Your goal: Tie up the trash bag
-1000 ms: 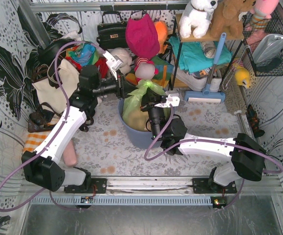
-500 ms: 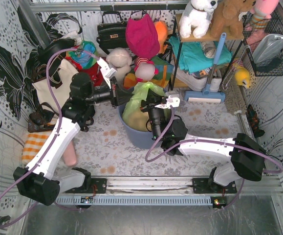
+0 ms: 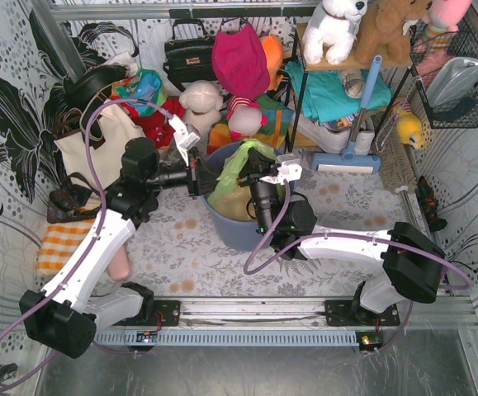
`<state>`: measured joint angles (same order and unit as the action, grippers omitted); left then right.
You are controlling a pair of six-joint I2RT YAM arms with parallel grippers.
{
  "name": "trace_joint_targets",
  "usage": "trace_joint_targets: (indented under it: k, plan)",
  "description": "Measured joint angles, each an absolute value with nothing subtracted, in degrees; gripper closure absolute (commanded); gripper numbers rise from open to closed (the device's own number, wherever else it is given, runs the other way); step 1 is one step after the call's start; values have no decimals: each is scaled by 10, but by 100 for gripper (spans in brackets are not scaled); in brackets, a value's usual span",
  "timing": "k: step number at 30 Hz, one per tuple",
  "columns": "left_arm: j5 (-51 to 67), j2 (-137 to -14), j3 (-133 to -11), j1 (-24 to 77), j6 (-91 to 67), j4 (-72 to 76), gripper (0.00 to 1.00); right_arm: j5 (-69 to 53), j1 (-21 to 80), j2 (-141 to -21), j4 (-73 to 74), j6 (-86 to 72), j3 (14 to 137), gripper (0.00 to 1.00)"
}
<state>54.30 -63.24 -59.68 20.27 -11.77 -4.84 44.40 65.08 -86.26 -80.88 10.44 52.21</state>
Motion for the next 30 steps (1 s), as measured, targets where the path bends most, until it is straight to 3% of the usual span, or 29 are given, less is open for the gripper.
trace_joint_targets:
  k: [16, 21, 30]
  plan:
    - [548, -618, -565, 206, -115, -59, 98, 369, 646, -885, -871, 164, 522, 100]
    - [548, -618, -565, 206, -103, -71, 72, 316, 644, -885, -875, 159, 521, 100]
    - [446, -573, -590, 206, -80, -124, 51, 229, 641, -870, -862, 124, 507, 100]
